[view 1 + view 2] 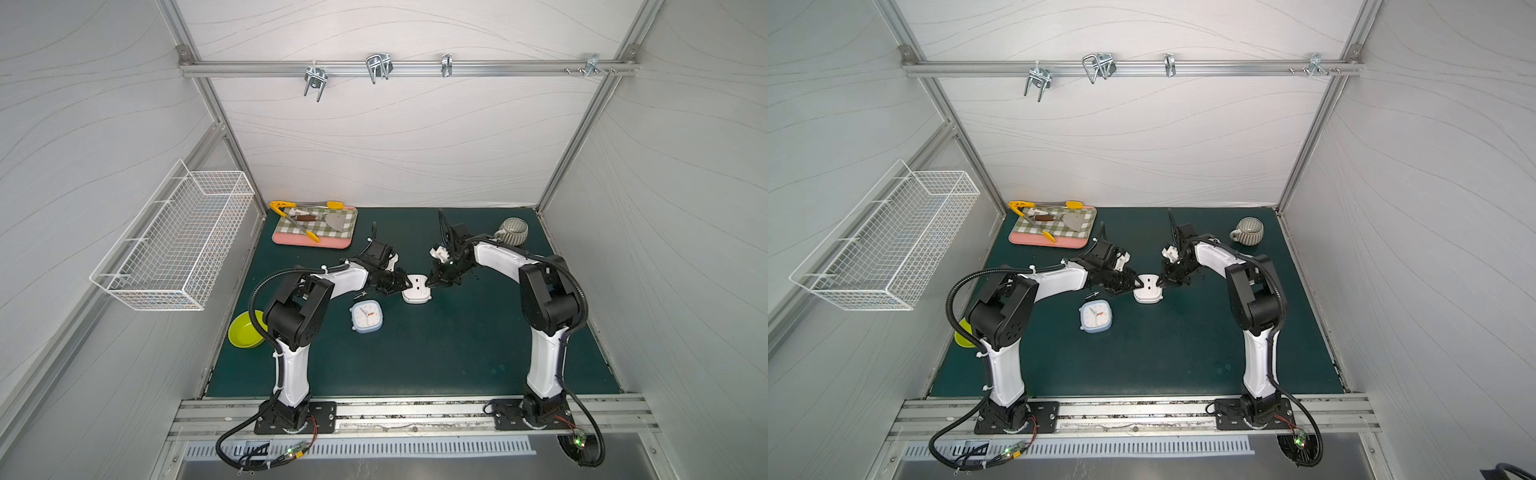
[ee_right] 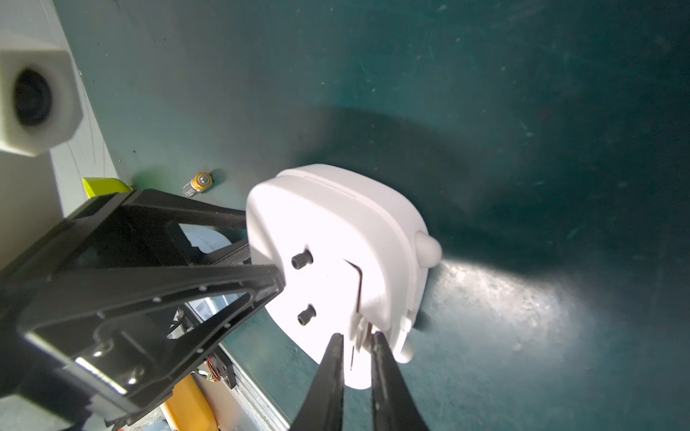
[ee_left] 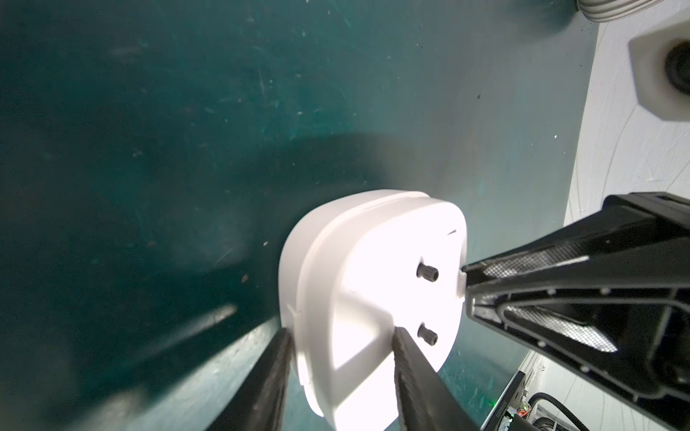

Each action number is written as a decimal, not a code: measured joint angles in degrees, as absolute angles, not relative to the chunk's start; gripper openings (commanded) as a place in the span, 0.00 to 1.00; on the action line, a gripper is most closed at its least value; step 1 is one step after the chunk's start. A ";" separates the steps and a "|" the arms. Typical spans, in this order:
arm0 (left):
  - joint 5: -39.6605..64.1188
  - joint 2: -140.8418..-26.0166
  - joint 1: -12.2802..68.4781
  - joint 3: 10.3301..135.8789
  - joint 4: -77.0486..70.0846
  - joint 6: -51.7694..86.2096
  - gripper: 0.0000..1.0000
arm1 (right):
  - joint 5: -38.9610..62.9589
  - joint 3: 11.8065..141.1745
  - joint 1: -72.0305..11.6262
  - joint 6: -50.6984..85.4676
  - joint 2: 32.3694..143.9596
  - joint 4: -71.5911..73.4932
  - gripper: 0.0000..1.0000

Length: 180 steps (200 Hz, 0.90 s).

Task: Insert the battery into the alarm
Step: Install the cover on the alarm.

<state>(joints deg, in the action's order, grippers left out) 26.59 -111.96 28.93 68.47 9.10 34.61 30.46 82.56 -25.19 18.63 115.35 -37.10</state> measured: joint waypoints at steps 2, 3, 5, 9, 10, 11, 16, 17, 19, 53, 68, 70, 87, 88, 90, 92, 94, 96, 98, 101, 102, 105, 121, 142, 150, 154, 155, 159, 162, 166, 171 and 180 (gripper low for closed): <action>26.59 -111.96 28.93 68.47 9.10 34.61 0.46 | 30.46 82.56 -25.19 18.61 115.35 -37.10 0.17; 26.61 -111.96 28.93 68.47 9.10 34.61 0.46 | 30.46 82.56 -25.19 18.61 115.35 -37.10 0.17; 26.61 -111.96 28.93 68.47 9.10 34.61 0.46 | 30.46 82.56 -25.19 18.59 115.35 -37.10 0.16; 26.61 -111.96 28.93 68.47 9.13 34.61 0.46 | 30.46 82.56 -25.19 18.59 115.37 -37.10 0.15; 26.61 -111.96 28.93 68.47 9.13 34.61 0.46 | 30.46 82.56 -25.19 18.59 115.37 -37.10 0.15; 26.61 -111.96 28.93 68.47 9.13 34.61 0.46 | 30.48 82.56 -25.19 18.55 115.37 -37.10 0.15; 26.61 -111.96 28.93 68.47 9.13 34.61 0.46 | 30.50 82.56 -25.19 18.57 115.37 -37.10 0.14; 26.61 -111.96 28.93 68.47 9.13 34.61 0.46 | 30.50 82.56 -25.19 18.57 115.37 -37.10 0.14; 26.59 -111.96 28.93 68.47 9.10 34.61 0.46 | 30.50 82.59 -25.19 18.52 115.37 -37.10 0.14; 26.61 -111.96 28.93 68.47 9.13 34.61 0.46 | 30.68 83.33 -25.34 18.57 115.57 -37.23 0.10; 26.61 -111.96 28.93 68.47 9.13 34.61 0.46 | 30.72 83.57 -25.43 18.57 115.63 -37.28 0.09; 26.61 -111.96 28.93 68.47 9.13 34.61 0.46 | 30.70 83.59 -25.43 18.57 115.66 -37.30 0.09; 26.61 -111.96 28.93 68.47 9.10 34.61 0.46 | 30.68 83.74 -25.43 18.57 115.98 -37.47 0.09; 26.61 -111.96 28.93 68.47 9.13 34.61 0.46 | 30.68 83.74 -25.43 18.57 116.01 -37.50 0.09; 26.61 -111.96 28.93 68.47 9.13 34.61 0.46 | 30.68 83.74 -25.43 18.59 116.05 -37.52 0.09; 26.61 -111.96 28.93 68.47 9.13 34.61 0.46 | 30.65 83.74 -25.43 18.57 116.09 -37.52 0.09; 26.61 -111.96 28.93 68.47 9.13 34.61 0.46 | 30.65 83.74 -25.43 18.57 116.16 -37.52 0.08; 26.61 -111.96 28.93 68.47 9.10 34.61 0.46 | 30.63 83.74 -25.43 18.57 116.20 -37.52 0.08; 26.61 -111.96 28.93 68.47 9.10 34.61 0.46 | 30.65 83.74 -25.43 18.57 116.25 -37.52 0.08; 26.61 -111.96 28.93 68.47 9.13 34.61 0.46 | 30.72 83.74 -25.41 18.57 116.33 -37.56 0.08; 26.61 -111.96 28.93 68.47 9.15 34.61 0.46 | 30.74 83.74 -25.41 18.59 116.36 -37.58 0.08; 26.61 -111.96 28.93 68.47 9.17 34.61 0.46 | 30.79 83.74 -25.41 18.57 116.38 -37.58 0.07; 26.63 -111.96 28.93 68.47 9.17 34.61 0.46 | 30.70 83.77 -25.41 18.63 116.42 -37.63 0.05; 26.63 -111.96 28.93 68.47 9.17 34.63 0.46 | 30.72 83.77 -25.41 18.65 116.42 -37.63 0.03; 26.63 -111.96 28.93 68.47 9.17 34.61 0.46 | 30.72 83.77 -25.41 18.65 116.42 -37.63 0.01; 26.63 -111.96 28.93 68.47 9.17 34.61 0.46 | 30.72 83.77 -25.41 18.68 116.42 -37.60 0.01; 26.63 -111.96 28.93 68.47 9.17 34.61 0.46 | 30.72 83.77 -25.41 18.68 116.42 -37.63 0.01; 26.63 -111.96 28.93 68.47 9.17 34.63 0.46 | 30.72 83.77 -25.41 18.68 116.42 -37.60 0.00; 26.63 -111.96 28.93 68.47 9.17 34.61 0.46 | 30.72 83.77 -25.41 18.68 116.42 -37.60 0.00; 26.63 -111.96 28.93 68.47 9.17 34.61 0.46 | 30.74 83.77 -25.41 18.70 116.42 -37.60 0.00; 26.63 -111.96 28.93 68.47 9.17 34.61 0.46 | 30.74 83.77 -25.41 18.74 116.42 -37.60 0.00; 26.63 -111.96 28.93 68.47 9.17 34.63 0.46 | 30.83 83.77 -25.41 19.03 116.42 -37.58 0.00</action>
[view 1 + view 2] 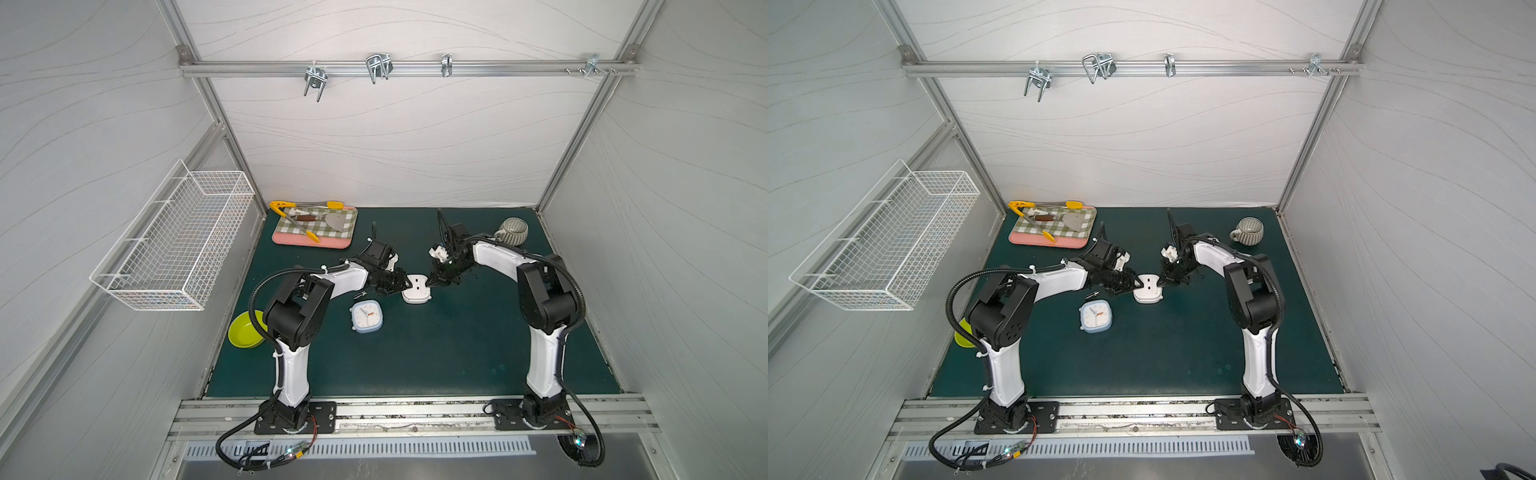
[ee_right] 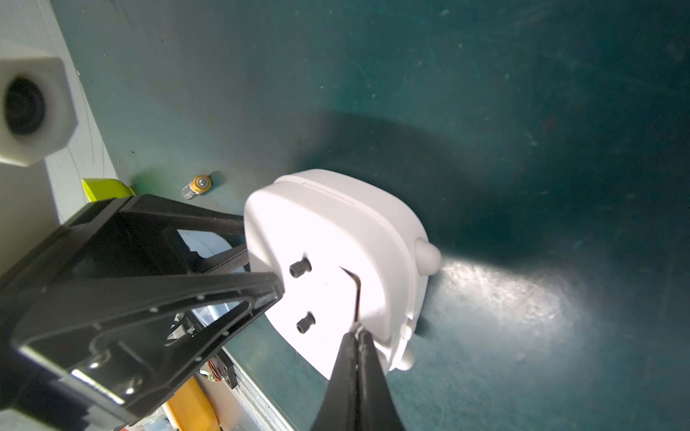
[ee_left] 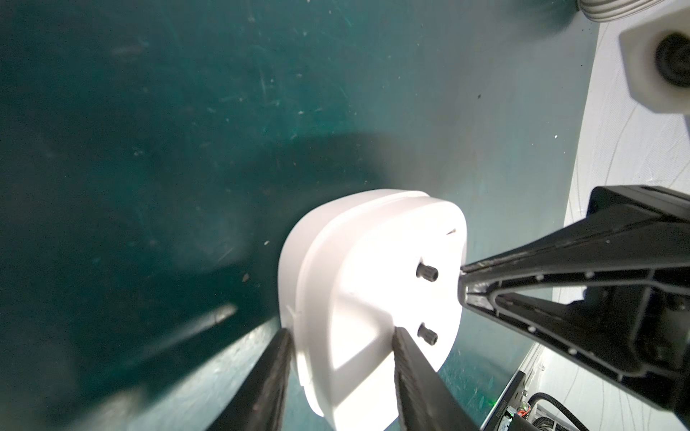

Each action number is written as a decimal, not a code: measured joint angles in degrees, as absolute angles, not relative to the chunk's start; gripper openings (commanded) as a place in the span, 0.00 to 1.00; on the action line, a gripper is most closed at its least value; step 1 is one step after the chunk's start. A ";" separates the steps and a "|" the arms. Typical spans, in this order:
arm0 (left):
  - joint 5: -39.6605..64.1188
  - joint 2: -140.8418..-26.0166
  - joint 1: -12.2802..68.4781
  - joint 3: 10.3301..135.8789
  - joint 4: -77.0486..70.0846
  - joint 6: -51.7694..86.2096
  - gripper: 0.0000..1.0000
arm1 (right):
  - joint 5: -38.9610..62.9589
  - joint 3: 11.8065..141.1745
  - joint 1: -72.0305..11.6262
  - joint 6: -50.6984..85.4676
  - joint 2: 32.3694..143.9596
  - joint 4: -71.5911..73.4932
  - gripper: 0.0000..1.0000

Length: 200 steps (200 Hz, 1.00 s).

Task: Insert the battery into the alarm
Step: Install the cover on the alarm.

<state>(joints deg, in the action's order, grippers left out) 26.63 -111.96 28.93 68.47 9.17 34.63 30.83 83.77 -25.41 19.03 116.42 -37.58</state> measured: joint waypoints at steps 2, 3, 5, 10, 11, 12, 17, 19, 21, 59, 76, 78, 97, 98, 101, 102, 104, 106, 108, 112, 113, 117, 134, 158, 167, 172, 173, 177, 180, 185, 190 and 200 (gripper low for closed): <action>26.63 -111.96 28.93 68.47 9.17 34.63 0.46 | 30.83 83.77 -25.41 19.11 116.42 -37.58 0.00; 26.63 -111.96 28.93 68.47 9.17 34.63 0.46 | 30.85 83.77 -25.41 19.09 116.42 -37.56 0.00; 26.63 -111.96 28.93 68.47 9.17 34.63 0.46 | 30.85 83.77 -25.41 19.11 116.42 -37.56 0.00; 26.63 -111.96 28.93 68.47 9.17 34.61 0.46 | 30.94 83.72 -25.41 19.42 116.42 -37.47 0.00; 26.63 -111.96 28.93 68.47 9.17 34.63 0.46 | 30.94 83.70 -25.41 19.46 116.42 -37.47 0.00; 26.63 -111.96 28.93 68.47 9.17 34.63 0.46 | 30.96 83.70 -25.41 19.51 116.42 -37.45 0.00; 26.63 -111.96 28.93 68.47 9.19 34.63 0.46 | 31.03 83.66 -25.41 19.70 116.42 -37.34 0.00; 26.63 -111.96 28.93 68.47 9.21 34.63 0.46 | 31.05 83.64 -25.41 19.73 116.42 -37.30 0.00; 26.63 -111.96 28.93 68.47 9.23 34.63 0.46 | 31.09 83.61 -25.41 19.79 116.42 -37.23 0.00; 26.63 -111.96 28.82 68.55 9.56 34.65 0.46 | 31.90 83.02 -25.30 21.10 116.42 -36.18 0.00; 26.63 -111.96 28.82 68.55 9.56 34.65 0.46 | 32.21 82.74 -25.15 21.39 116.40 -35.86 0.00; 26.65 -111.96 28.82 68.55 9.56 34.65 0.46 | 32.23 82.72 -25.15 21.43 116.40 -35.86 0.00; 26.63 -111.96 28.82 68.55 9.58 34.65 0.46 | 32.32 82.52 -25.08 21.45 116.29 -35.64 0.00; 26.63 -111.96 28.82 68.55 9.58 34.65 0.46 | 32.32 82.52 -25.08 21.45 116.29 -35.64 0.00; 26.63 -111.96 28.82 68.55 9.58 34.65 0.46 | 32.27 82.50 -25.06 21.43 116.27 -35.64 0.00; 26.63 -111.96 28.82 68.55 9.58 34.65 0.46 | 32.25 82.50 -25.06 21.43 116.27 -35.62 0.00; 26.63 -111.96 28.82 68.55 9.58 34.63 0.46 | 32.25 82.50 -25.06 21.43 116.25 -35.64 0.00; 26.63 -111.96 28.82 68.55 9.58 34.63 0.46 | 32.21 82.50 -25.06 21.43 116.22 -35.64 0.00; 26.63 -111.96 28.82 68.55 9.56 34.63 0.46 | 32.16 82.48 -25.06 21.43 116.20 -35.62 0.00; 26.63 -111.96 28.82 68.55 9.56 34.63 0.46 | 32.12 82.48 -25.06 21.41 116.20 -35.62 0.00; 26.63 -111.96 28.82 68.55 9.58 34.63 0.46 | 32.08 82.46 -25.06 21.41 116.18 -35.64 0.00; 26.63 -111.96 28.82 68.55 9.58 34.63 0.46 | 32.01 82.46 -25.06 21.41 116.18 -35.62 0.00; 26.63 -111.96 28.82 68.55 9.58 34.63 0.46 | 31.94 82.37 -25.06 21.37 116.09 -35.55 0.00; 26.63 -111.96 28.82 68.55 9.58 34.63 0.46 | 31.94 82.32 -25.06 21.26 116.07 -35.48 0.00; 26.63 -111.96 28.82 68.55 9.58 34.63 0.46 | 31.97 82.32 -25.06 21.23 116.07 -35.46 0.00; 26.63 -111.96 28.82 68.55 9.58 34.63 0.46 | 31.97 82.32 -25.06 21.23 116.07 -35.46 0.00; 26.63 -111.96 28.82 68.55 9.58 34.63 0.46 | 31.97 82.32 -25.06 21.23 116.07 -35.46 0.00; 26.63 -111.96 28.82 68.55 9.58 34.63 0.46 | 31.97 82.32 -25.06 21.23 116.07 -35.46 0.00; 26.63 -111.96 28.82 68.55 9.58 34.63 0.46 | 31.99 82.32 -25.06 21.23 116.07 -35.46 0.00; 26.63 -111.96 28.82 68.55 9.58 34.63 0.46 | 31.97 82.30 -25.06 21.23 116.07 -35.46 0.00; 26.63 -111.96 28.82 68.55 9.58 34.63 0.46 | 31.99 82.30 -25.06 21.23 116.07 -35.46 0.00; 26.63 -111.96 28.82 68.55 9.58 34.63 0.46 | 32.01 82.30 -25.06 21.23 116.07 -35.44 0.00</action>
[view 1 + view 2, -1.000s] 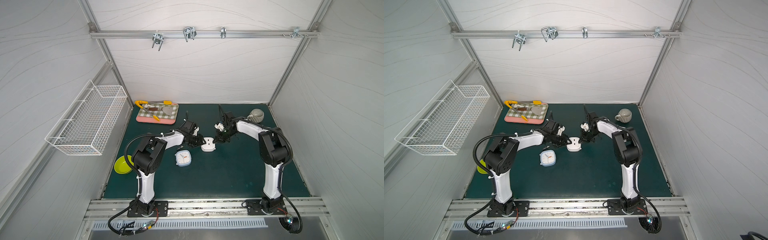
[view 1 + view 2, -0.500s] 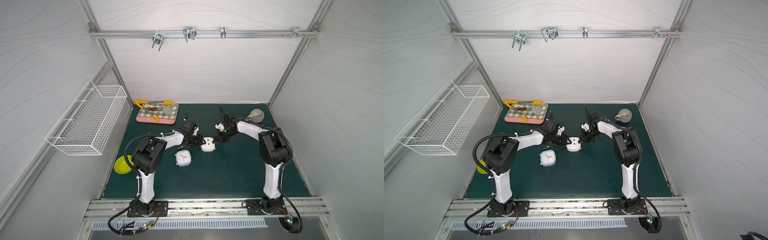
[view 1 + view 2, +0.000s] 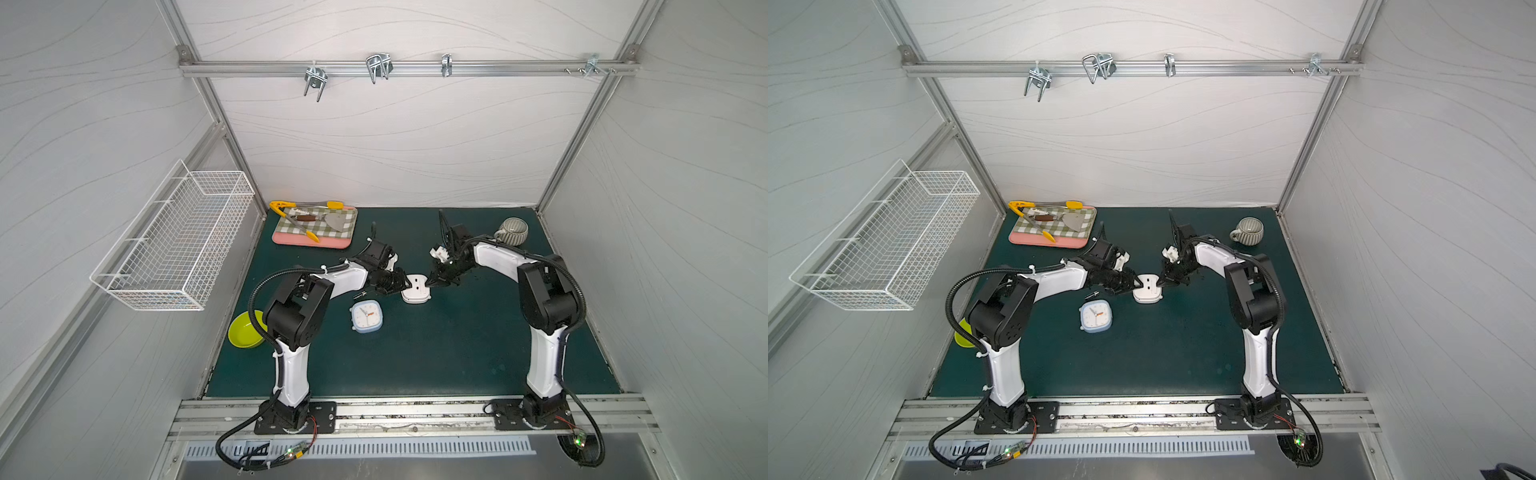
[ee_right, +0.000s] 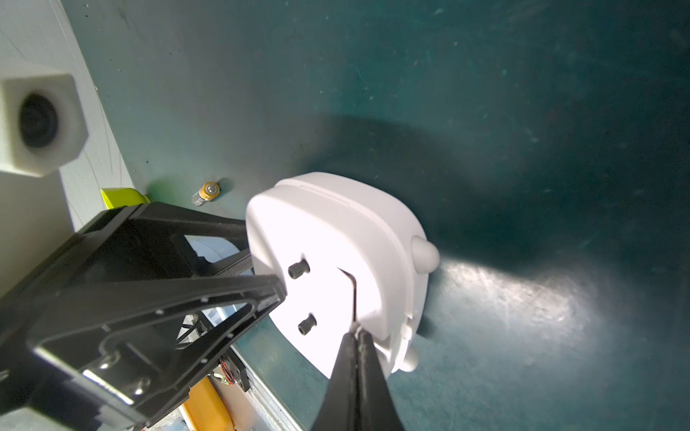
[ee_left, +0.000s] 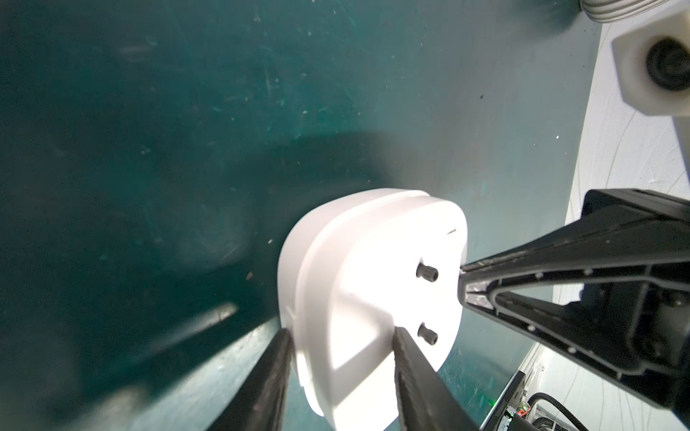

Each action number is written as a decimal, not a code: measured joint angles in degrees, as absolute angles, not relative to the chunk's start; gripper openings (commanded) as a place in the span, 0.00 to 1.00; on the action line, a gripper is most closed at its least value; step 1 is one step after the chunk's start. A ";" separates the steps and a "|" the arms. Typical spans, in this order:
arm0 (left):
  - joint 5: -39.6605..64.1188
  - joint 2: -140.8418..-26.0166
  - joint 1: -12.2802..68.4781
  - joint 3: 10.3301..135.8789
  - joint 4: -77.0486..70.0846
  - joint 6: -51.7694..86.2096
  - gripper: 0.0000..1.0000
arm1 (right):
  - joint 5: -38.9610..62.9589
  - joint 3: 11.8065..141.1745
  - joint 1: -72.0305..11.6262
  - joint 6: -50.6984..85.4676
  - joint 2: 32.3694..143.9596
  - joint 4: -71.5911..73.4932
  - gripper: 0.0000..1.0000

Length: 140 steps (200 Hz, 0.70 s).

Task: Insert the battery into the alarm
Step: Install the cover on the alarm.

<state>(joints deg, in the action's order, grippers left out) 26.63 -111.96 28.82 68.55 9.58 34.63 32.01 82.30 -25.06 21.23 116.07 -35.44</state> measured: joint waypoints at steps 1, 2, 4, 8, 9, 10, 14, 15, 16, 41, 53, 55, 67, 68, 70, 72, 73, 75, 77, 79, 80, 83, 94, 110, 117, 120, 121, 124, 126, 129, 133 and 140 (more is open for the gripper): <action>26.63 -111.96 28.82 68.55 9.58 34.63 0.46 | 32.01 82.30 -25.06 21.23 116.07 -35.44 0.00; 26.63 -111.96 28.82 68.55 9.58 34.63 0.46 | 32.03 82.30 -25.06 21.23 116.07 -35.44 0.00; 26.63 -111.96 28.82 68.55 9.58 34.63 0.46 | 32.03 82.30 -25.06 21.23 116.07 -35.42 0.00; 26.63 -111.96 28.82 68.55 9.58 34.63 0.46 | 32.05 82.30 -25.06 21.23 116.07 -35.42 0.00; 26.63 -111.96 28.82 68.55 9.58 34.63 0.46 | 32.08 82.30 -25.06 21.23 116.07 -35.42 0.00; 26.63 -111.96 28.82 68.55 9.58 34.63 0.46 | 32.08 82.30 -25.06 21.23 116.07 -35.42 0.00; 26.63 -111.96 28.82 68.55 9.58 34.63 0.46 | 32.10 82.30 -25.06 21.23 116.07 -35.40 0.00; 26.63 -111.96 28.82 68.55 9.58 34.63 0.46 | 32.12 82.30 -25.06 21.23 116.07 -35.42 0.00; 26.63 -111.96 28.82 68.55 9.58 34.63 0.46 | 32.12 82.30 -25.06 21.23 116.07 -35.40 0.00; 26.63 -111.96 28.82 68.55 9.58 34.63 0.46 | 32.10 82.30 -25.17 21.23 116.09 -35.38 0.00; 26.63 -111.96 28.82 68.55 9.58 34.63 0.46 | 32.01 82.30 -25.19 21.23 116.09 -35.38 0.00; 26.63 -111.96 28.82 68.55 9.58 34.63 0.46 | 32.01 82.30 -25.19 21.23 116.09 -35.40 0.00; 26.63 -111.96 28.82 68.55 9.58 34.63 0.46 | 31.77 82.30 -25.23 21.17 116.11 -35.44 0.00; 26.63 -111.96 28.82 68.55 9.58 34.63 0.46 | 31.73 82.30 -25.23 21.17 116.11 -35.46 0.00; 26.63 -111.96 28.82 68.55 9.58 34.63 0.46 | 31.70 82.30 -25.26 21.17 116.11 -35.46 0.00; 26.63 -111.96 28.82 68.55 9.58 34.63 0.46 | 31.68 82.30 -25.28 21.15 116.11 -35.46 0.00; 26.63 -111.96 28.82 68.55 9.58 34.63 0.46 | 31.59 82.32 -25.28 21.12 116.11 -35.48 0.00; 26.63 -111.96 28.82 68.55 9.58 34.63 0.46 | 31.51 82.32 -25.28 21.12 116.11 -35.55 0.00; 26.63 -111.96 28.82 68.55 9.58 34.63 0.46 | 31.46 82.32 -25.30 21.10 116.11 -35.55 0.00; 26.63 -111.96 28.82 68.55 9.58 34.63 0.46 | 31.44 82.32 -25.32 21.08 116.11 -35.55 0.00; 26.63 -111.96 28.82 68.55 9.58 34.63 0.46 | 31.40 82.32 -25.34 21.08 116.11 -35.57 0.00; 26.63 -111.96 28.82 68.55 9.58 34.63 0.46 | 31.29 82.35 -25.36 21.02 116.11 -35.59 0.00; 26.63 -111.96 28.82 68.55 9.58 34.63 0.46 | 31.03 82.43 -25.45 20.97 116.09 -35.68 0.03; 26.63 -111.96 28.82 68.55 9.58 34.63 0.46 | 30.85 82.46 -25.50 20.93 116.05 -35.73 0.12; 26.63 -111.96 28.82 68.55 9.58 34.63 0.46 | 30.92 82.46 -25.54 20.97 116.05 -35.90 0.13; 26.63 -111.96 28.82 68.55 9.58 34.63 0.46 | 30.96 82.46 -25.54 20.93 116.05 -35.86 0.14; 26.63 -111.96 28.82 68.55 9.58 34.63 0.46 | 30.96 82.48 -25.54 20.88 116.05 -35.86 0.14; 26.63 -111.96 28.82 68.55 9.58 34.63 0.46 | 30.92 82.54 -25.61 20.97 115.98 -35.90 0.15; 26.63 -111.96 28.82 68.55 9.58 34.63 0.46 | 30.92 82.56 -25.67 20.86 115.98 -35.90 0.15; 26.63 -111.96 28.82 68.55 9.58 34.63 0.46 | 30.87 82.56 -25.74 20.88 115.92 -35.90 0.16; 26.63 -111.96 28.82 68.55 9.58 34.63 0.46 | 30.74 82.61 -25.82 20.75 115.85 -35.90 0.16; 26.63 -111.96 28.82 68.55 9.58 34.61 0.46 | 30.55 82.70 -25.98 20.64 115.77 -35.94 0.18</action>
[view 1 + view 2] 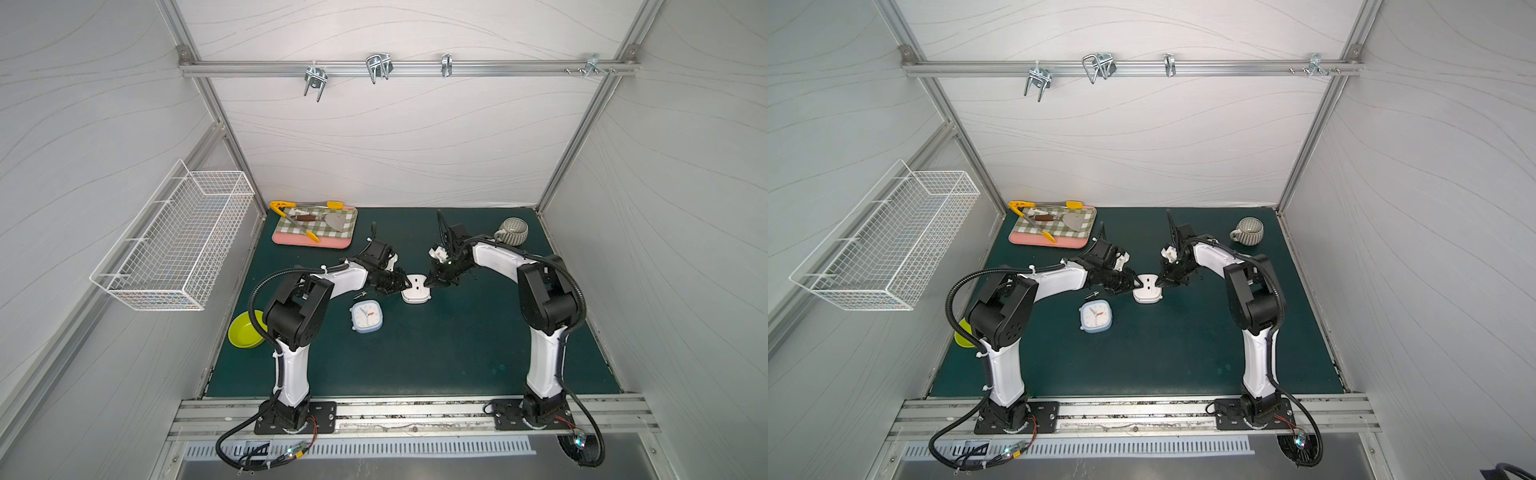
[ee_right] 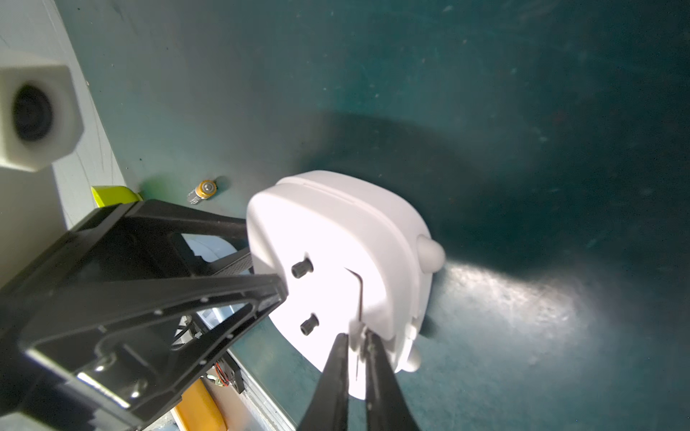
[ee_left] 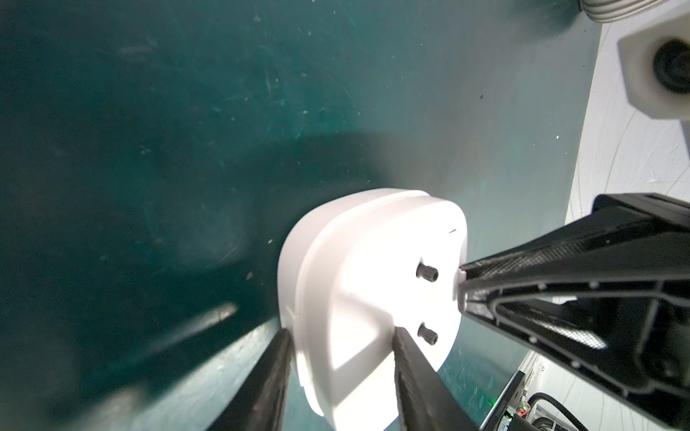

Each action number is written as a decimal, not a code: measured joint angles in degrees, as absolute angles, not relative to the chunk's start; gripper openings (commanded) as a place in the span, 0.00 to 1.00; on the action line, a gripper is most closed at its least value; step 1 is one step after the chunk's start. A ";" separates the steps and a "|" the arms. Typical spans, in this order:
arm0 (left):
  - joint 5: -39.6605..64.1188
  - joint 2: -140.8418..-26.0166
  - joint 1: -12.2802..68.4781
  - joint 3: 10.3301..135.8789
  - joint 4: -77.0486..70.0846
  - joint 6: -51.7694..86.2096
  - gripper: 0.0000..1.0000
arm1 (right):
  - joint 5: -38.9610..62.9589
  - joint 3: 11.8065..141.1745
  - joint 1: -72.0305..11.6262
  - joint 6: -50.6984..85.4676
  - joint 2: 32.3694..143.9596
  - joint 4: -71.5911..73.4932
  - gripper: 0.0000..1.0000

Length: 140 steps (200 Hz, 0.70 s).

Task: Insert the battery into the alarm
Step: Install the cover on the alarm.

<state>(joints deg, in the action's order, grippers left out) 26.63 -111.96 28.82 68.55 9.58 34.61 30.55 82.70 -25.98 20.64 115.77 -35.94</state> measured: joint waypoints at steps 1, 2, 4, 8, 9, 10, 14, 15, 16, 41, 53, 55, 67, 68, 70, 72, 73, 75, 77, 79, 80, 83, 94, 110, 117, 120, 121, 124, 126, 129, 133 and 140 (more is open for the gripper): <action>26.63 -111.96 28.82 68.55 9.56 34.61 0.46 | 30.48 82.72 -25.98 20.67 115.77 -35.97 0.18; 26.63 -111.96 28.82 68.55 9.56 34.63 0.46 | 30.41 82.74 -26.02 20.67 115.77 -36.03 0.18; 26.63 -111.96 28.82 68.55 9.56 34.61 0.46 | 30.41 82.76 -26.04 20.58 115.77 -36.05 0.18; 26.63 -111.96 28.82 68.55 9.56 34.61 0.46 | 30.28 82.78 -26.09 20.56 115.72 -36.07 0.19; 26.63 -111.96 28.82 68.55 9.54 34.61 0.46 | 30.26 82.78 -26.09 20.56 115.72 -36.10 0.19; 26.63 -111.96 28.82 68.55 9.54 34.61 0.46 | 30.26 82.81 -26.11 20.53 115.70 -36.12 0.20; 26.63 -111.96 28.82 68.55 9.56 34.61 0.46 | 30.22 82.81 -26.13 20.49 115.68 -36.14 0.20; 26.63 -111.96 28.82 68.55 9.54 34.61 0.46 | 30.22 82.81 -26.13 20.49 115.66 -36.14 0.20; 26.63 -111.96 28.82 68.55 9.56 34.61 0.46 | 30.20 82.81 -26.13 20.47 115.66 -36.14 0.21; 26.68 -111.96 28.88 68.60 9.52 34.59 0.46 | 29.78 82.81 -26.26 19.92 115.22 -36.58 0.29; 26.65 -111.96 28.93 68.62 9.54 34.59 0.46 | 29.43 82.81 -26.37 19.64 114.85 -36.82 0.34; 26.65 -111.96 28.93 68.62 9.54 34.59 0.46 | 29.34 82.81 -26.39 19.70 114.76 -36.91 0.35; 26.68 -111.96 28.93 68.64 9.54 34.59 0.46 | 28.88 82.81 -26.41 19.59 114.39 -37.34 0.39; 26.68 -111.96 28.93 68.64 9.54 34.59 0.46 | 28.88 82.81 -26.41 19.57 114.37 -37.36 0.39; 26.68 -111.96 28.93 68.64 9.54 34.59 0.46 | 28.77 82.81 -26.41 19.66 114.34 -37.47 0.40; 26.68 -111.96 28.93 68.64 9.54 34.59 0.46 | 28.73 82.81 -26.41 19.49 114.30 -37.52 0.41; 26.68 -111.96 28.93 68.64 9.54 34.59 0.46 | 28.69 82.81 -26.41 19.46 114.28 -37.54 0.41; 26.68 -111.96 28.93 68.64 9.56 34.59 0.46 | 28.64 82.81 -26.41 19.51 114.26 -37.63 0.41; 26.68 -111.96 28.93 68.64 9.54 34.57 0.46 | 28.51 82.81 -26.41 19.62 114.26 -37.74 0.42; 26.68 -111.96 28.93 68.64 9.54 34.59 0.46 | 28.47 82.81 -26.41 19.46 114.24 -37.78 0.43; 26.68 -111.96 28.93 68.64 9.56 34.57 0.46 | 28.45 82.81 -26.41 19.49 114.24 -37.82 0.43; 26.68 -111.96 28.93 68.64 9.54 34.57 0.46 | 28.36 82.81 -26.39 19.59 114.24 -37.93 0.44; 26.68 -111.96 28.93 68.64 9.54 34.57 0.46 | 28.01 82.81 -26.39 19.49 114.21 -38.24 0.47; 26.68 -111.96 28.93 68.64 9.56 34.57 0.46 | 27.62 82.81 -26.39 19.59 114.21 -38.54 0.51; 26.68 -111.96 28.93 68.64 9.56 34.54 0.46 | 27.59 82.81 -26.39 19.55 114.21 -38.59 0.51; 26.68 -111.96 28.93 68.64 9.56 34.54 0.46 | 27.57 82.81 -26.39 19.49 114.24 -38.59 0.51; 26.68 -111.96 28.93 68.64 9.56 34.54 0.46 | 27.57 82.81 -26.39 19.49 114.21 -38.57 0.51; 26.68 -111.96 28.93 68.64 9.56 34.54 0.46 | 27.57 82.81 -26.37 19.51 114.24 -38.59 0.51; 26.68 -111.96 28.93 68.64 9.56 34.54 0.46 | 27.57 82.81 -26.37 19.49 114.24 -38.59 0.50; 26.68 -111.96 28.93 68.64 9.54 34.52 0.46 | 27.64 82.81 -26.33 19.51 114.24 -38.57 0.49; 26.68 -111.96 28.93 68.64 9.56 34.52 0.46 | 27.68 82.81 -26.24 19.53 114.24 -38.54 0.48; 26.68 -111.96 28.93 68.64 9.56 34.52 0.46 | 27.86 82.81 -26.13 19.66 114.24 -38.46 0.47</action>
<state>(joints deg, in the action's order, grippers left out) 26.68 -111.96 28.93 68.64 9.56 34.52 27.86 82.81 -26.13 19.66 114.24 -38.46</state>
